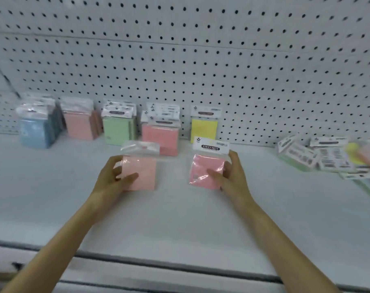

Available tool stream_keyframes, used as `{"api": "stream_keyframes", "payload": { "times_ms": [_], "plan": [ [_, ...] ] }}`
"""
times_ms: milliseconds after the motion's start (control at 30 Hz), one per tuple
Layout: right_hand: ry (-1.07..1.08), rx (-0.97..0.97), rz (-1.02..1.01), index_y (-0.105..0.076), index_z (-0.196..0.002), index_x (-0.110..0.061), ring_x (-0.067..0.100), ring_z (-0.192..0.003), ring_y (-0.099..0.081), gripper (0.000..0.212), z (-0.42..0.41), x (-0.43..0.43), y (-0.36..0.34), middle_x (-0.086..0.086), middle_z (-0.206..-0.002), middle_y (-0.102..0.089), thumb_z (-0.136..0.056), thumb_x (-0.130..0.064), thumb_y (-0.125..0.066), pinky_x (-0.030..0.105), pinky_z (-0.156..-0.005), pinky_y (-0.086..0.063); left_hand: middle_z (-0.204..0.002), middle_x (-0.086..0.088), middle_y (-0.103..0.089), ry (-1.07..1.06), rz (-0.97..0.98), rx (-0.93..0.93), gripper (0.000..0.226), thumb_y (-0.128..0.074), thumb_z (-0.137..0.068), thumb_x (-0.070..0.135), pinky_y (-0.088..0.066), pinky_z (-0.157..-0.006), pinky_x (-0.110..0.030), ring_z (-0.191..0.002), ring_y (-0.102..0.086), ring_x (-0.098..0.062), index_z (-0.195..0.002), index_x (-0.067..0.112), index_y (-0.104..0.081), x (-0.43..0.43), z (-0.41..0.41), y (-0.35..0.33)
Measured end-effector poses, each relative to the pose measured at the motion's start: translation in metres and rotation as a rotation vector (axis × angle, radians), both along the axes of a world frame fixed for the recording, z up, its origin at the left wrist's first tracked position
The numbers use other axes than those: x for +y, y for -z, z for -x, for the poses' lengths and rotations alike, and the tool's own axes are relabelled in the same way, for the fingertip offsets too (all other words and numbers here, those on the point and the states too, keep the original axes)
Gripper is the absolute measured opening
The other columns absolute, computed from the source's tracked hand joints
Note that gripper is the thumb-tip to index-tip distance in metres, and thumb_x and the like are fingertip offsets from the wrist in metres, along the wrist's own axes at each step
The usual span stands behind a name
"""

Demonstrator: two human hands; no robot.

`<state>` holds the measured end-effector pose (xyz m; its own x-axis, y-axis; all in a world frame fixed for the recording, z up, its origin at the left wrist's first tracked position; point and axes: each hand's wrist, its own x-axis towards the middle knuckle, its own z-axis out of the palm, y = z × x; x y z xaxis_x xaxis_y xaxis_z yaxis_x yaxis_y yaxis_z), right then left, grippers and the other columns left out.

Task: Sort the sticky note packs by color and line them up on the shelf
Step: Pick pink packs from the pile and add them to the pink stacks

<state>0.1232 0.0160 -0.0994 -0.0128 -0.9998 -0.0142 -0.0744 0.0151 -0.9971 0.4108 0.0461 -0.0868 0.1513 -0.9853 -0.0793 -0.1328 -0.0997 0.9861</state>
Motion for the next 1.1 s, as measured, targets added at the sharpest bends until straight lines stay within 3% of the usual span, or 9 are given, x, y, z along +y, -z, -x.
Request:
{"api": "stream_keyframes", "payload": {
  "times_ms": [67,167,300,467,600,800,900,1000,1100],
  "plan": [
    [-0.006,0.015,0.034,-0.035,-0.126,-0.026,0.014,-0.077,-0.063,0.062,-0.05,-0.014,0.003,-0.006,-0.091,-0.065,-0.081,0.002,-0.067,0.021,-0.061,-0.05,-0.103,-0.012,-0.067,-0.086,0.023,-0.014,0.041,-0.066,-0.083,0.001,-0.053,-0.072,-0.038,-0.086,-0.064,-0.03,-0.116,0.016,-0.048,-0.002,-0.037,0.004],
    [0.036,0.133,0.126,-0.045,-0.11,-0.027,0.01,-0.077,-0.064,0.048,-0.103,-0.035,0.008,-0.008,-0.092,-0.066,-0.077,-0.008,-0.074,0.02,-0.067,-0.05,-0.096,-0.012,-0.068,-0.146,0.075,-0.039,0.038,-0.064,-0.084,-0.002,-0.05,-0.059,-0.023,-0.075,-0.062,-0.022,-0.114,0.012,-0.045,-0.009,-0.075,0.008],
    [0.098,0.31,0.213,-0.05,-0.109,-0.03,0.002,-0.079,-0.061,0.042,-0.137,-0.053,0.007,-0.022,-0.086,-0.062,-0.076,-0.022,-0.076,0.028,-0.076,-0.051,-0.095,-0.009,-0.071,-0.089,0.091,-0.016,0.035,-0.063,-0.085,-0.002,-0.048,-0.064,-0.029,-0.079,-0.064,-0.022,-0.111,0.013,-0.045,-0.021,-0.101,0.012],
    [0.246,0.53,0.316,-0.048,-0.102,-0.023,0.017,-0.074,-0.055,0.04,-0.146,-0.062,0.008,-0.003,-0.086,-0.058,-0.075,-0.033,-0.075,0.036,-0.069,-0.047,-0.093,-0.008,-0.072,-0.023,0.1,0.03,0.035,-0.062,-0.085,-0.003,-0.05,-0.071,-0.03,-0.082,-0.066,-0.022,-0.103,0.023,-0.048,-0.027,-0.106,0.018],
    [0.336,0.545,0.3,-0.042,-0.113,-0.031,0.005,-0.07,-0.054,0.054,-0.149,-0.067,0.006,-0.015,-0.083,-0.055,-0.072,-0.032,-0.078,0.028,-0.066,-0.039,-0.091,-0.006,-0.072,-0.023,0.12,0.01,0.04,-0.064,-0.084,-0.002,-0.047,-0.068,-0.029,-0.081,-0.065,-0.021,-0.097,0.033,-0.048,-0.032,-0.109,0.024],
    [0.4,0.593,0.293,-0.028,-0.137,-0.035,0.014,-0.095,-0.058,0.086,-0.15,-0.074,0.007,-0.004,-0.117,-0.057,-0.068,-0.038,-0.08,0.032,-0.076,-0.045,-0.096,0.0,-0.065,-0.061,0.185,-0.013,0.043,-0.065,-0.082,-0.003,-0.049,-0.066,-0.026,-0.081,-0.063,-0.018,-0.099,0.034,-0.05,-0.034,-0.109,0.025],
    [0.412,0.675,0.327,-0.032,-0.138,-0.032,0.017,-0.103,-0.055,0.081,-0.151,-0.073,0.007,-0.003,-0.125,-0.049,-0.071,-0.039,-0.077,0.034,-0.076,-0.046,-0.095,0.001,-0.065,-0.057,0.196,-0.023,0.044,-0.065,-0.081,-0.003,-0.051,-0.069,-0.029,-0.082,-0.063,-0.018,-0.099,0.035,-0.052,-0.034,-0.109,0.025],
    [0.445,0.886,0.434,-0.04,-0.136,-0.024,0.024,-0.109,-0.049,0.072,-0.156,-0.069,0.008,0.007,-0.12,-0.047,-0.074,-0.037,-0.075,0.04,-0.082,-0.048,-0.097,-0.005,-0.066,-0.05,0.207,-0.061,0.043,-0.065,-0.081,-0.003,-0.052,-0.073,-0.033,-0.086,-0.063,-0.023,-0.103,0.032,-0.054,-0.044,-0.122,0.023],
    [0.441,1.111,0.624,-0.047,-0.132,-0.017,0.026,-0.105,-0.042,0.064,-0.161,-0.067,0.013,0.011,-0.118,-0.051,-0.077,-0.038,-0.073,0.04,-0.091,-0.037,-0.097,-0.009,-0.066,-0.116,0.23,-0.13,0.044,-0.065,-0.081,-0.003,-0.052,-0.075,-0.036,-0.084,-0.064,-0.023,-0.107,0.03,-0.054,-0.066,-0.15,0.018]
  ]
}}
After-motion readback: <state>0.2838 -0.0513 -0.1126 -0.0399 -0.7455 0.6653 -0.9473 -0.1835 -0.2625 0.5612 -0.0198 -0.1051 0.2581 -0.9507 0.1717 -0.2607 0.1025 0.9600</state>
